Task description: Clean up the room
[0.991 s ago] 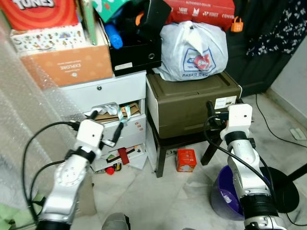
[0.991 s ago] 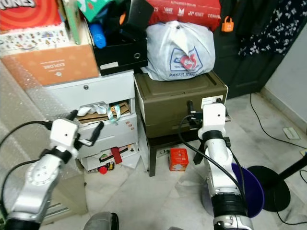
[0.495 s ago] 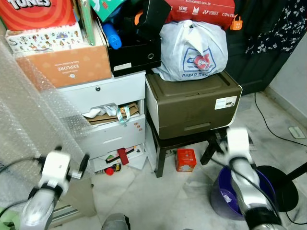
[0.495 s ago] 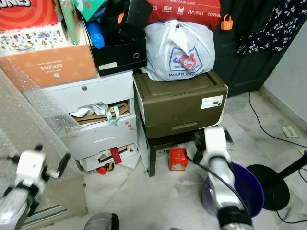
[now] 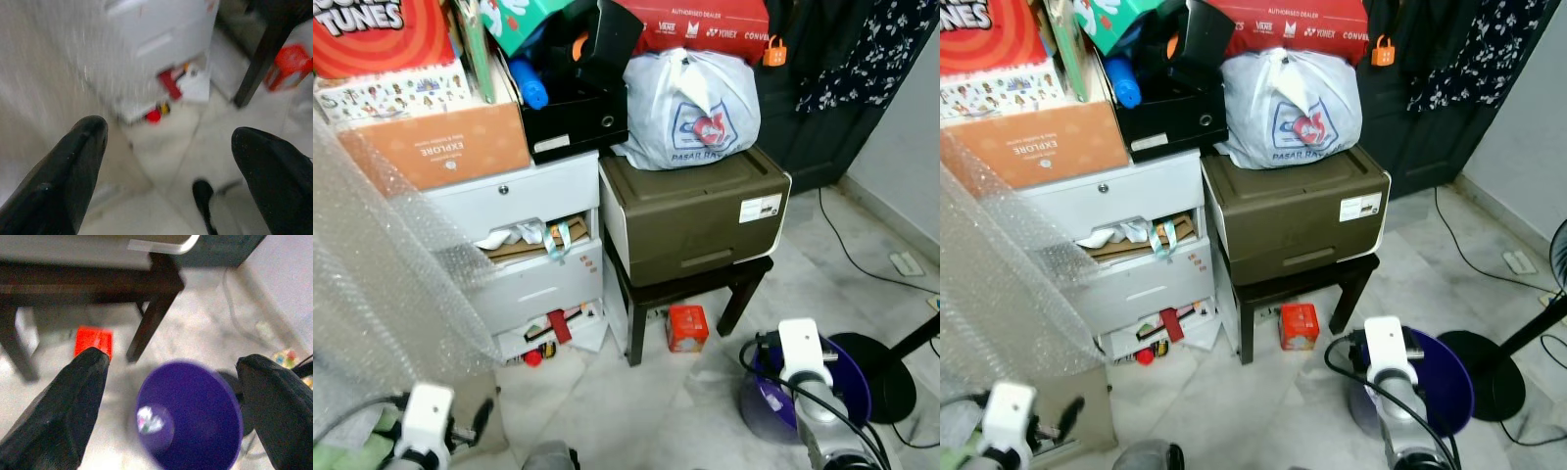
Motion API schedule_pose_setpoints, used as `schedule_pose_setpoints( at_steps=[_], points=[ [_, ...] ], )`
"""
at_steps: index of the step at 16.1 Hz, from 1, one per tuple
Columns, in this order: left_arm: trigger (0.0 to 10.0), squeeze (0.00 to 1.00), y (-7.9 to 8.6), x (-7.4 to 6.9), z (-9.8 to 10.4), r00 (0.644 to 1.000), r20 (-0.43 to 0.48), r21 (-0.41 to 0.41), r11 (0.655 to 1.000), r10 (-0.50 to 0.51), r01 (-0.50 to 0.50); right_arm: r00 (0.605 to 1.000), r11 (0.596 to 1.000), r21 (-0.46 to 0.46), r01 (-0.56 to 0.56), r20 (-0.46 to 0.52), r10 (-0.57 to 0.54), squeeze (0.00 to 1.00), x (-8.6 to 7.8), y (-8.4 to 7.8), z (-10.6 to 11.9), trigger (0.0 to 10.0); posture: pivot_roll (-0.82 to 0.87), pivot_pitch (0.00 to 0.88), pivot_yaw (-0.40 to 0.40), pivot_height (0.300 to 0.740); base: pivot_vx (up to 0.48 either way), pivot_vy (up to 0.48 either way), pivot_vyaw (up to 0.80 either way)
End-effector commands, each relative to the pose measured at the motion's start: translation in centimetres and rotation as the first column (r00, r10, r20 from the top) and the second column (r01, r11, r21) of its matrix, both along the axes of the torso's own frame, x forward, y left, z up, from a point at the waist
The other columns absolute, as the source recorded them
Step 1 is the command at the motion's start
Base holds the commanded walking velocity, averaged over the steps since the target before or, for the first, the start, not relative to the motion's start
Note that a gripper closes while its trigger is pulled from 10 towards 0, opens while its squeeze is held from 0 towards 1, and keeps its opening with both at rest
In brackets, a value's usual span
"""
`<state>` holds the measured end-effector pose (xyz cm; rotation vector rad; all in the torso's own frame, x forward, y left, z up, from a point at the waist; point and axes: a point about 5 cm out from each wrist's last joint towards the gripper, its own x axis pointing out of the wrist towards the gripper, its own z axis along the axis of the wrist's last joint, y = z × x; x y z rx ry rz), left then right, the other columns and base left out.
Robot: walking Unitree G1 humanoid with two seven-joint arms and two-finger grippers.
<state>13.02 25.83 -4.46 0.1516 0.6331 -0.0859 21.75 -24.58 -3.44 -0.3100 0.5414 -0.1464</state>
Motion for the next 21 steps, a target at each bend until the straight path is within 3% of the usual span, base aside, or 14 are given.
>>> schedule_pose_setpoints(
  at_steps=[1,3,5,7,10,14,18,19,21],
  points=[
    [10.0,0.00,0.0,0.4,-0.7,0.998,-0.041,0.037,0.999,0.040,-0.038,0.996,0.999,0.045,0.016,-0.086,-0.012,0.00,-0.8,0.2,-1.1,10.0,0.04,0.000,-0.003,0.740,0.000,0.000,0.00],
    [10.0,0.00,0.2,0.8,-1.9,0.990,-0.110,0.106,0.992,0.086,-0.075,0.983,0.997,0.074,0.023,-0.183,-0.009,0.00,-1.8,0.5,-2.2,10.0,0.04,0.000,-0.008,0.740,0.000,0.000,0.00],
    [10.0,0.00,1.0,1.0,-2.7,0.954,-0.177,0.137,0.966,0.243,-0.220,0.963,0.994,0.105,0.033,-0.270,-0.003,0.00,-2.9,0.8,-3.2,10.0,0.03,0.000,-0.012,0.740,0.000,0.000,0.00],
    [10.0,0.00,1.3,0.6,-3.5,0.904,-0.271,0.217,0.936,0.332,-0.278,0.937,0.992,0.127,0.029,-0.350,0.017,0.00,-4.1,1.3,-4.2,10.0,0.02,0.000,-0.015,0.740,0.000,0.000,0.00],
    [10.0,0.00,1.0,0.8,-3.9,0.877,-0.330,0.263,0.927,0.348,-0.269,0.895,0.989,0.146,0.025,-0.443,0.043,0.00,-5.8,2.6,-5.4,10.0,0.01,0.000,-0.018,0.740,0.000,0.000,0.00],
    [10.0,0.00,-0.1,1.4,-4.1,0.860,-0.375,0.283,0.926,0.346,-0.249,0.882,0.989,0.148,0.000,-0.466,0.070,0.00,-5.6,3.9,-5.7,10.0,-0.01,0.000,-0.023,0.740,0.000,0.000,0.79],
    [10.0,0.00,-1.6,2.0,-4.4,0.868,-0.397,0.261,0.943,0.298,-0.204,0.883,0.989,0.147,-0.021,-0.461,0.087,0.00,-5.7,3.3,-5.5,10.0,-0.02,0.000,-0.028,0.740,0.000,0.000,0.79],
    [10.0,0.00,1.2,1.1,-3.9,0.871,-0.372,0.301,0.929,0.320,-0.213,0.877,0.991,0.132,-0.037,-0.470,0.095,0.00,-5.9,3.0,-5.5,10.0,-0.02,0.000,-0.029,0.740,0.000,0.000,0.79],
    [10.0,0.00,1.6,1.1,-3.7,0.873,-0.363,0.305,0.927,0.326,-0.220,0.878,0.992,0.118,-0.040,-0.470,0.092,0.00,-5.3,2.4,-5.2,10.0,-0.02,0.000,-0.034,0.740,0.000,0.000,0.78]
  ],
)
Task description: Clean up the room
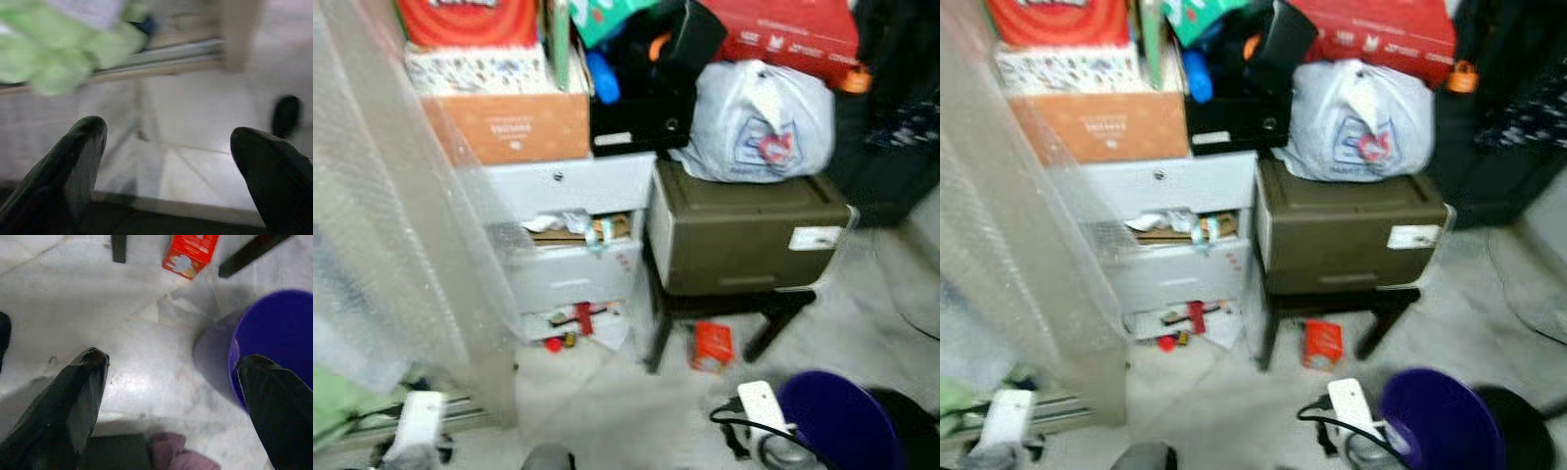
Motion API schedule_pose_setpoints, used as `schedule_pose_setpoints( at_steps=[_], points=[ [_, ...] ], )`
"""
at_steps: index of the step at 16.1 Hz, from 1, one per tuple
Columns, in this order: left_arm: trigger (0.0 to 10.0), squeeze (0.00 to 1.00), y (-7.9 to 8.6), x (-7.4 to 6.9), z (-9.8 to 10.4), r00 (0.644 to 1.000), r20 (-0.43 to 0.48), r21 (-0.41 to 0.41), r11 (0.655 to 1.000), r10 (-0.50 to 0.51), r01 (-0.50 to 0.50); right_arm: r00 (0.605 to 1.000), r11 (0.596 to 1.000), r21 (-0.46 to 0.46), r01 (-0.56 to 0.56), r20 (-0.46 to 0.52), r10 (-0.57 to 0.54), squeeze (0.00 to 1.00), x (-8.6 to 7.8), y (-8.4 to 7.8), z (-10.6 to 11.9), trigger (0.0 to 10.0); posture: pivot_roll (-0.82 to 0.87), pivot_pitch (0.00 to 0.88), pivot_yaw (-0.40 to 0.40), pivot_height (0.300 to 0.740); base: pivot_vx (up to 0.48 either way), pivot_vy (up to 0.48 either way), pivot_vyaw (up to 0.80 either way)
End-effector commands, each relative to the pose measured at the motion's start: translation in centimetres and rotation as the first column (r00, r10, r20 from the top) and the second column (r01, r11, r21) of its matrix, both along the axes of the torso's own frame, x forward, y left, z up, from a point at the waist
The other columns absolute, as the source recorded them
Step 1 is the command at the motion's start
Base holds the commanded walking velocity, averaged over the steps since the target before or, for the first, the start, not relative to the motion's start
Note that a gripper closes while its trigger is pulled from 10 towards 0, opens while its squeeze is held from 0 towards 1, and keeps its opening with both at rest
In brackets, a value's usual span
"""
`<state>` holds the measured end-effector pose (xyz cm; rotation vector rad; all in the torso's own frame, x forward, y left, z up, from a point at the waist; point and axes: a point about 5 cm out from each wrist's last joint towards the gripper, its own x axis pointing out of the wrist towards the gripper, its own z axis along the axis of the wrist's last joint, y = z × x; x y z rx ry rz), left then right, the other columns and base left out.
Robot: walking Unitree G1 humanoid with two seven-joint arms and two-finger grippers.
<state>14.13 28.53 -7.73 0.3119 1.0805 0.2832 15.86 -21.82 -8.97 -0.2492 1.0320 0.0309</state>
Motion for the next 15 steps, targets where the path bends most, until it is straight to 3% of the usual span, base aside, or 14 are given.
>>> schedule_pose_setpoints(
  at_steps=[1,4,7,15],
  points=[
    [10.0,0.00,-1.0,0.0,-0.4,1.000,0.005,-0.029,1.000,-0.005,0.006,1.000,1.000,-0.014,-0.003,0.014,0.004,0.00,1.1,-0.7,0.6,10.0,-0.02,0.000,-0.034,0.740,0.000,0.000,0.78],
    [10.0,0.00,-0.9,0.4,-0.2,1.000,0.031,-0.042,0.999,0.003,-0.002,1.000,1.000,-0.018,-0.002,0.028,0.003,0.00,1.6,-0.7,0.8,10.0,-0.03,0.000,-0.036,0.740,0.000,0.000,0.54],
    [10.0,0.00,-0.6,0.1,-0.2,1.000,0.027,-0.046,0.999,-0.011,0.013,1.000,1.000,-0.018,0.009,0.029,-0.008,0.00,1.8,0.2,0.7,10.0,-0.03,0.000,-0.028,0.740,0.000,0.000,0.00],
    [10.0,0.00,-0.5,-0.2,-0.2,1.000,0.019,-0.067,0.998,-0.019,0.021,1.000,0.999,-0.027,-0.021,0.013,0.022,0.00,1.2,0.7,0.3,10.0,-0.04,0.000,-0.012,0.740,0.000,0.000,-0.06]
  ],
)
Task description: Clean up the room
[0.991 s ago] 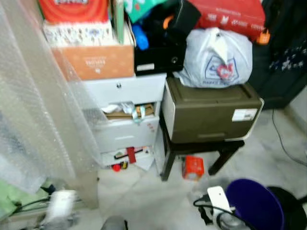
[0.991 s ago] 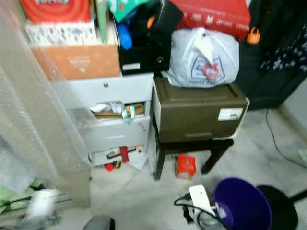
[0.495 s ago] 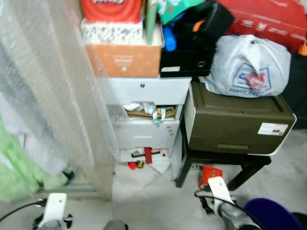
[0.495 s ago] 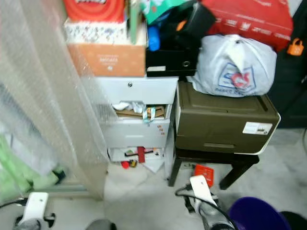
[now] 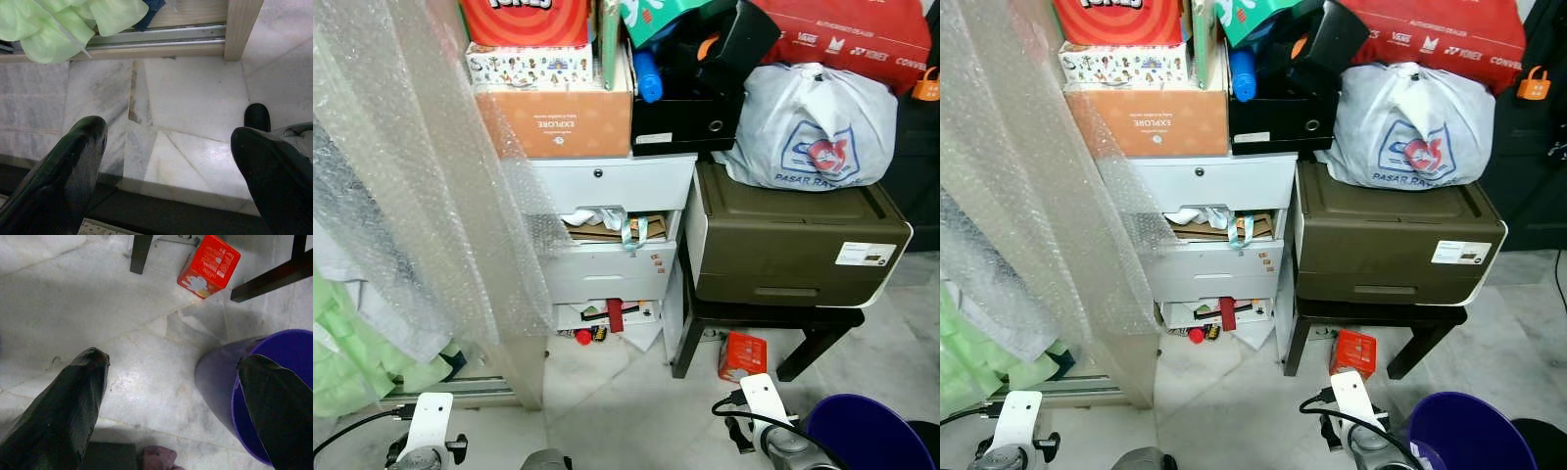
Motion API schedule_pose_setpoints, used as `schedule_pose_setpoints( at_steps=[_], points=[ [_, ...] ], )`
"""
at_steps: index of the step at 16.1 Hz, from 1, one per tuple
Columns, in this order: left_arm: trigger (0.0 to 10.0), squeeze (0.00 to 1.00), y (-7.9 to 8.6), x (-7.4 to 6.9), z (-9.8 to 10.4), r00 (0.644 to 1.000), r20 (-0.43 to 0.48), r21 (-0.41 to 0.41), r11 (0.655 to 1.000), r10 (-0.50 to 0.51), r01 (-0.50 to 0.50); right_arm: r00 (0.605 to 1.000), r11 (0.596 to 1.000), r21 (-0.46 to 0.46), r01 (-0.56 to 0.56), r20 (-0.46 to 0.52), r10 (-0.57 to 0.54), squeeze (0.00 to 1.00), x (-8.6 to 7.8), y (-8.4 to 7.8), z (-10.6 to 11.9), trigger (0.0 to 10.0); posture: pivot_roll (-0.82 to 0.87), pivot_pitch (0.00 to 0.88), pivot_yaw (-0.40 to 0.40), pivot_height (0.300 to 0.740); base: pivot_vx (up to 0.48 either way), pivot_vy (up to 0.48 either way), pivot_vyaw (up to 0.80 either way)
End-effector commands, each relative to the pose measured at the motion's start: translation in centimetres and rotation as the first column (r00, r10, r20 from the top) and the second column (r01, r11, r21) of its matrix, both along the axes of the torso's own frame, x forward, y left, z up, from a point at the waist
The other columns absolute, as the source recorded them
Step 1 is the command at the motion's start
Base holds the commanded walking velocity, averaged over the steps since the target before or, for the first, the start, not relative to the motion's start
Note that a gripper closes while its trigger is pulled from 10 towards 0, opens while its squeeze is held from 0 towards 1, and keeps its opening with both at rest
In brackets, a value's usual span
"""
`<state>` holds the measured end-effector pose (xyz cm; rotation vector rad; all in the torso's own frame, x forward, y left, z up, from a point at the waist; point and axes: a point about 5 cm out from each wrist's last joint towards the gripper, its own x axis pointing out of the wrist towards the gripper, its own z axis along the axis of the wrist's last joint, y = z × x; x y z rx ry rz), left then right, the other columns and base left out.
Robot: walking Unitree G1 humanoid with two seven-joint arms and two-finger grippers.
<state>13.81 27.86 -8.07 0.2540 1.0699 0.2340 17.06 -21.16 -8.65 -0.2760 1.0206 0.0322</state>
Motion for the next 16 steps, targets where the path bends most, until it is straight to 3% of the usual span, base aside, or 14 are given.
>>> schedule_pose_setpoints(
  at_steps=[1,6,9,16],
  points=[
    [10.0,0.00,0.2,0.1,0.1,1.000,0.004,0.004,1.000,-0.011,0.011,1.000,1.000,-0.006,-0.006,0.001,0.006,0.00,0.0,0.1,0.0,10.0,-0.04,0.000,-0.009,0.740,0.000,0.277,0.00],
    [10.0,0.00,0.1,0.3,0.2,1.000,0.006,0.006,1.000,-0.024,0.024,0.999,0.999,-0.016,-0.033,-0.012,0.033,0.00,0.1,0.1,0.0,10.0,-0.04,0.000,-0.013,0.740,0.000,0.392,-0.09],
    [10.0,0.00,0.2,0.4,0.2,1.000,0.006,0.005,1.000,-0.024,0.024,0.999,0.999,-0.011,-0.040,0.029,0.041,0.00,1.3,0.4,0.5,10.0,-0.03,0.000,-0.013,0.740,0.000,0.402,-0.30],
    [10.0,0.00,0.3,0.4,0.3,0.999,0.008,0.012,0.999,-0.033,0.032,0.998,0.998,-0.016,-0.056,0.034,0.056,0.00,1.0,0.4,0.4,10.0,-0.04,0.000,-0.006,0.740,0.000,0.459,0.00]
  ],
)
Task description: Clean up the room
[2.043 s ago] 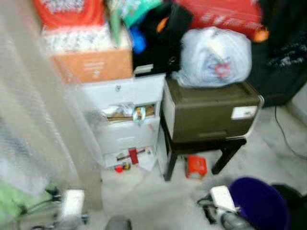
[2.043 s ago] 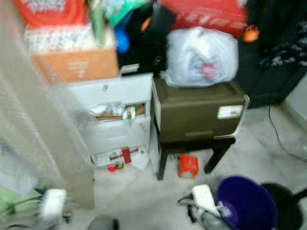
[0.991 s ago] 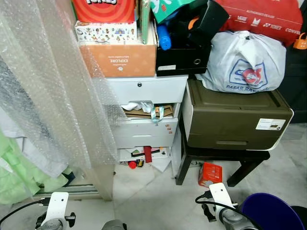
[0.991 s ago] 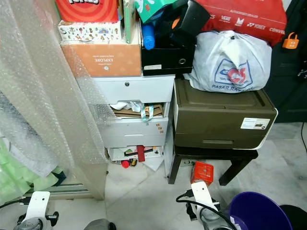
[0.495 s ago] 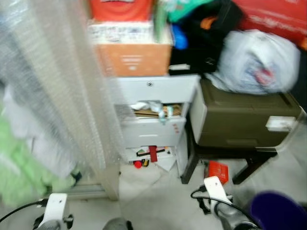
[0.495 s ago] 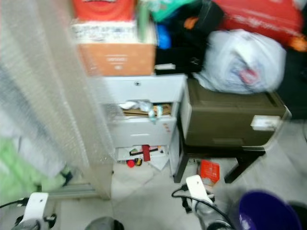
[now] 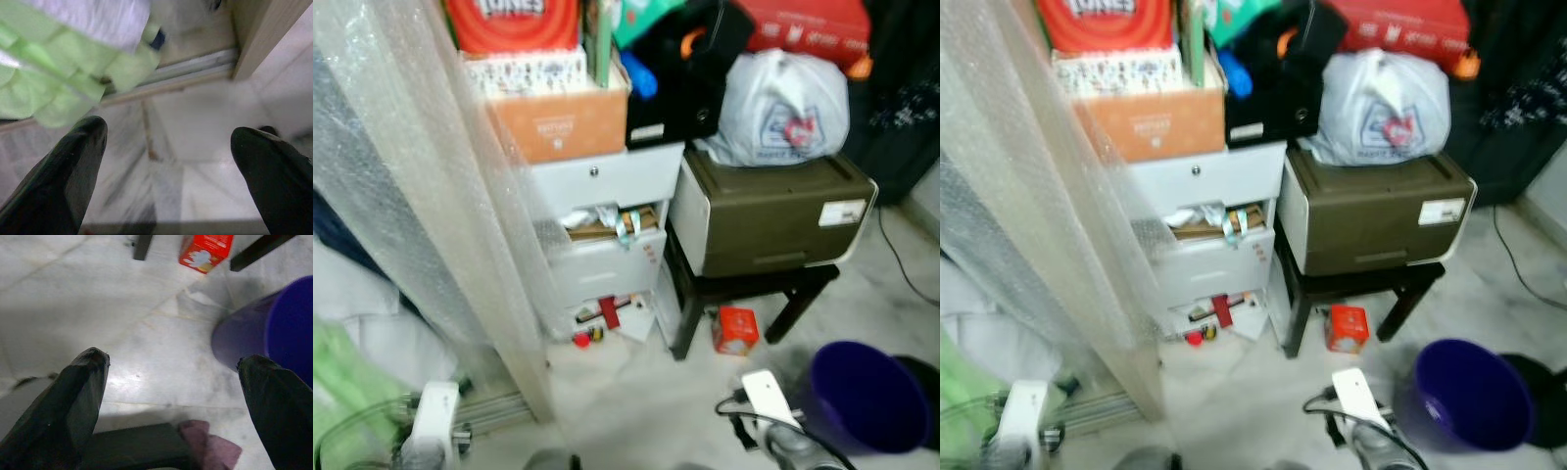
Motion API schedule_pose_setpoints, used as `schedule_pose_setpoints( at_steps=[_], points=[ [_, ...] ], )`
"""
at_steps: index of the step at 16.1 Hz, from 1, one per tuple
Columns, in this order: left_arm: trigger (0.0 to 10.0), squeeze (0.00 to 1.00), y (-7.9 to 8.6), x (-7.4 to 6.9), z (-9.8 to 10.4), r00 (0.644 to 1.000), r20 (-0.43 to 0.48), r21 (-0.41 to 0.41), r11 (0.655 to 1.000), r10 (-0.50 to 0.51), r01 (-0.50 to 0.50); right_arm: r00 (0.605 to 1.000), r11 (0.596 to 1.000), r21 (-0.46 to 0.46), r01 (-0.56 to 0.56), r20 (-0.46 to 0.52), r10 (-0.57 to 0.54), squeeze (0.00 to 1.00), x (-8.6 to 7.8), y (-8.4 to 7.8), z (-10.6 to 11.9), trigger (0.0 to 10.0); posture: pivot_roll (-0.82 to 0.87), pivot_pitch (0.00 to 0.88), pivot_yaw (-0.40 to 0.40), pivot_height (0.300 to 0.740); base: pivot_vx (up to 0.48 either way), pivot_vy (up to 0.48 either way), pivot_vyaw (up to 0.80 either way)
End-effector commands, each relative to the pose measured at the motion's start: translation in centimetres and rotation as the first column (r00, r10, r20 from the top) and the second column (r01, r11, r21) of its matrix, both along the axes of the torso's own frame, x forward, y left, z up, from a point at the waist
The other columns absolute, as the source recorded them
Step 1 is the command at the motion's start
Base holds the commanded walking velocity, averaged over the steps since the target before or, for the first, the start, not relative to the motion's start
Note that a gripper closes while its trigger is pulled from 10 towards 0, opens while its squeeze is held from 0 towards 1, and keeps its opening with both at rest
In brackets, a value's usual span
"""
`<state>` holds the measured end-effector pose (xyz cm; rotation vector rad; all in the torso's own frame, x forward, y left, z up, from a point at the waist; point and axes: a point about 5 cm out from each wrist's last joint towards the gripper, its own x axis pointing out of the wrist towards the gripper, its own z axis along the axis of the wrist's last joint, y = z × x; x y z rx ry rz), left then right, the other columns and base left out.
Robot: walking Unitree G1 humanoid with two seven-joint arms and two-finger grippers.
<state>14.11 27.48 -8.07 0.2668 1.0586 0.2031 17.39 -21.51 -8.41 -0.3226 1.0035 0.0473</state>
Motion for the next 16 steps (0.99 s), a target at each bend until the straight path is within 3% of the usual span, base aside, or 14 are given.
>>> schedule_pose_setpoints(
  at_steps=[1,16],
  points=[
    [10.0,0.00,0.73,0.15,0.32,1.000,0.002,0.018,1.000,0.000,0.000,0.999,1.000,0.013,-0.026,0.029,0.026,0.00,0.78,0.75,0.25,10.0,-0.04,0.000,-0.006,0.740,0.000,0.480,0.00],
    [10.0,0.00,0.64,0.36,0.36,1.000,0.004,0.021,1.000,-0.002,0.002,0.997,0.997,-0.012,-0.073,0.018,0.073,0.00,1.03,0.77,0.35,10.0,-0.04,0.000,-0.010,0.740,0.000,0.480,0.00]
  ],
)
